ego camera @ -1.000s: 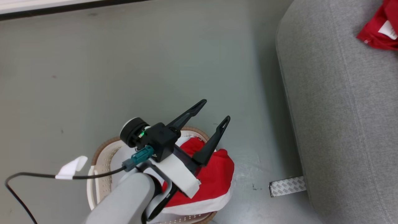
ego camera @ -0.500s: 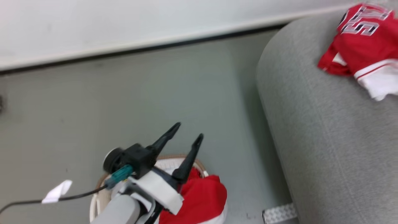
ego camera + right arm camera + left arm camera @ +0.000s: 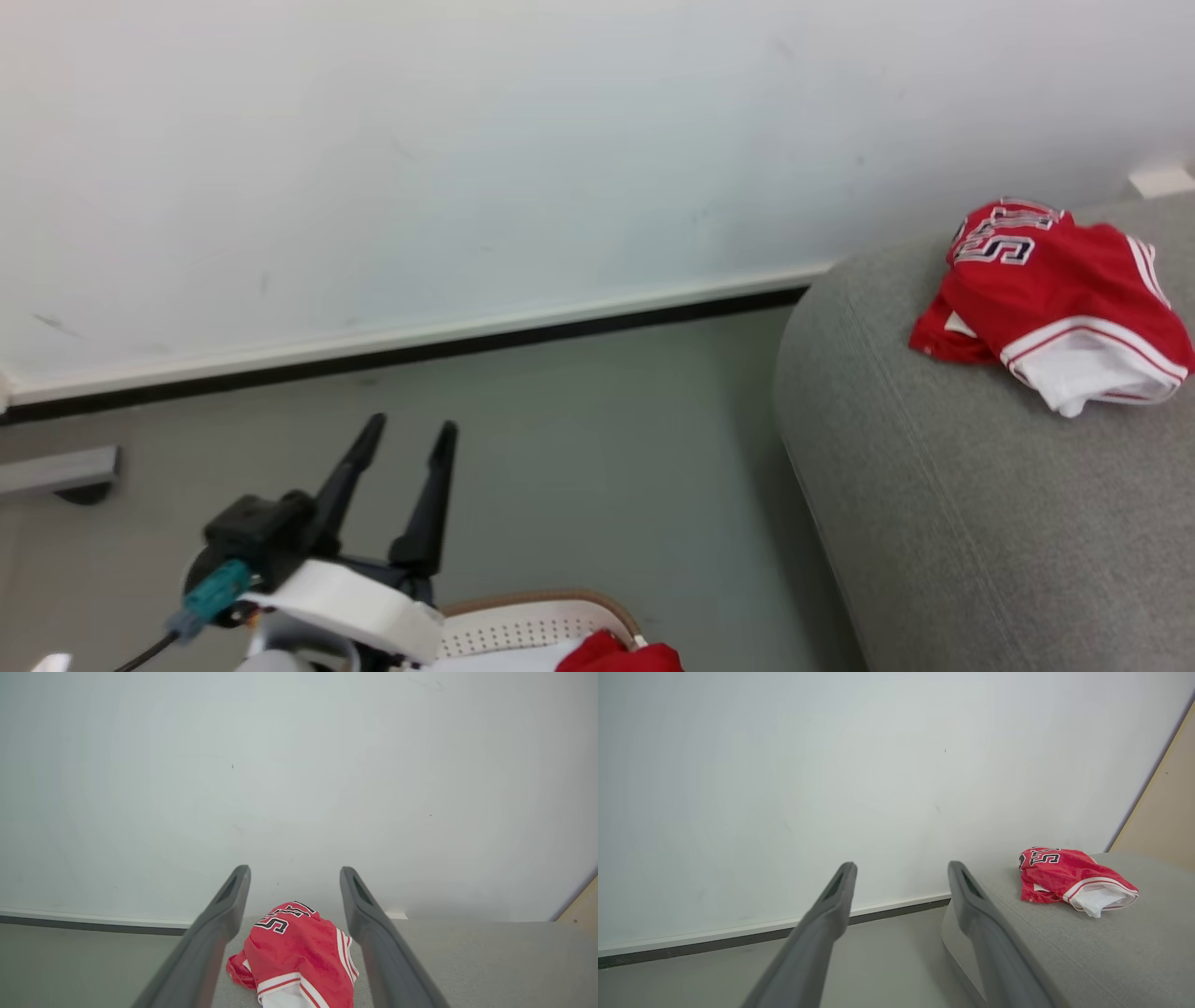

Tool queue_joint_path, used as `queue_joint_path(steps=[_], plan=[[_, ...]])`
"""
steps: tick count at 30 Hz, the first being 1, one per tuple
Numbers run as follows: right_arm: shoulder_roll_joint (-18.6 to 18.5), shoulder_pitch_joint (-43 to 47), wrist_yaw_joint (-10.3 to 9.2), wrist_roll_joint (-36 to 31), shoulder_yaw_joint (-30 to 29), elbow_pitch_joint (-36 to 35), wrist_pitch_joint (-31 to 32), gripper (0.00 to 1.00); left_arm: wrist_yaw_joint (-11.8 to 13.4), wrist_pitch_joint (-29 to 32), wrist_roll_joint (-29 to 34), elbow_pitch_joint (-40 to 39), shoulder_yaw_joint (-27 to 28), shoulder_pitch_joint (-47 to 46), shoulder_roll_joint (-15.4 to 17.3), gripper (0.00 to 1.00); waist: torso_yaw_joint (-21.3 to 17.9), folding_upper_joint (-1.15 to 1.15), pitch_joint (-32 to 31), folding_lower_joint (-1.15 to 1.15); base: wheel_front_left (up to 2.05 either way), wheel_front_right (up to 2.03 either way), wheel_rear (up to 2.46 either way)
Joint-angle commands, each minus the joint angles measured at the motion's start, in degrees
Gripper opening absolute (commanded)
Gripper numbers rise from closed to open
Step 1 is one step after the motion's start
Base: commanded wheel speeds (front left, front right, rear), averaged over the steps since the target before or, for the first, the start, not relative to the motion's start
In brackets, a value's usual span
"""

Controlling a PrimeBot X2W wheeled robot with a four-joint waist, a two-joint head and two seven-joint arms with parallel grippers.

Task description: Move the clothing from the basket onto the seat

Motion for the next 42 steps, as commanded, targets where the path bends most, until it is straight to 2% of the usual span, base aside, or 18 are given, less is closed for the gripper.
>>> queue_joint_path(steps=[1, 5, 8, 11, 15, 18, 23, 26, 32, 42], plan=[[0.58, 1.86, -0.14, 0.2, -0.32, -2.22, -1.07, 1.0, 1.18, -0.57, 0.65, -0.9, 1.18, 1.78, 1.41, 1.0, 1.95, 0.0, -3.29, 0.02, 0.0, 0.0, 0.0], [2.94, 5.31, -0.14, -0.88, -1.35, -8.11, -3.5, 1.0, 3.85, -1.3, -0.64, -2.81, 4.48, 5.4, 2.87, 1.0, 2.77, 0.0, -4.23, 0.02, 0.0, 0.0, 0.0], [5.75, 9.11, -0.14, -1.54, -4.98, -10.51, -6.92, 1.0, 6.23, -1.39, -0.19, -3.18, 6.31, 7.67, 3.63, 1.0, 3.6, 0.0, -4.62, 0.02, 0.0, 0.0, 0.0], [9.61, 14.51, -0.14, -2.9, -8.96, -12.79, -10.1, 1.0, 7.98, -1.69, -0.71, -3.79, 7.73, 9.54, 2.83, 1.0, 4.71, 0.0, -5.05, 0.02, 0.0, 0.0, 0.0], [15.33, 22.75, -0.14, -5.94, -12.52, -16.71, -12.39, 1.0, 8.59, -2.17, -0.28, -3.26, 8.47, 12.19, 1.98, 1.0, 5.57, 0.0, -5.26, 0.02, 0.0, 0.0, 0.0], [19.37, 27.93, -0.14, -7.61, -12.62, -20.44, -12.48, 1.0, 8.77, -2.51, -0.4, -2.61, 9.51, 14.01, 0.86, 1.0, 5.69, 0.0, -5.19, 0.02, 0.0, 0.0, 0.0], [24.17, 35.1, -0.14, -11.57, -12.07, -23.87, -14.25, 1.0, 7.69, -2.63, 1.9, -2.6, 11.49, 16.0, -1.36, 1.0, 5.94, 0.0, -5.11, 0.02, 0.0, 0.0, 0.0], [27.45, 38.17, -0.14, -12.73, -12.8, -23.97, -15.48, 1.0, 6.32, -2.59, 3.95, -2.23, 12.57, 17.08, -2.85, 1.0, 6.0, 0.0, -4.96, 0.02, 0.0, 0.0, 0.0], [32.23, 40.62, -0.14, -19.13, -13.97, -22.54, -17.32, 1.0, 2.91, -2.58, 7.43, -1.25, 15.18, 18.03, -5.83, 1.0, 5.69, 0.0, -4.44, 0.02, 0.0, 0.0, 0.0], [34.07, 39.14, -0.14, -21.48, -13.98, -21.59, -17.81, 1.0, -1.08, -2.58, 10.97, 0.42, 18.57, 17.65, -9.26, 1.0, 5.27, 0.0, -3.94, 0.02, 0.0, 0.0, 0.0]])
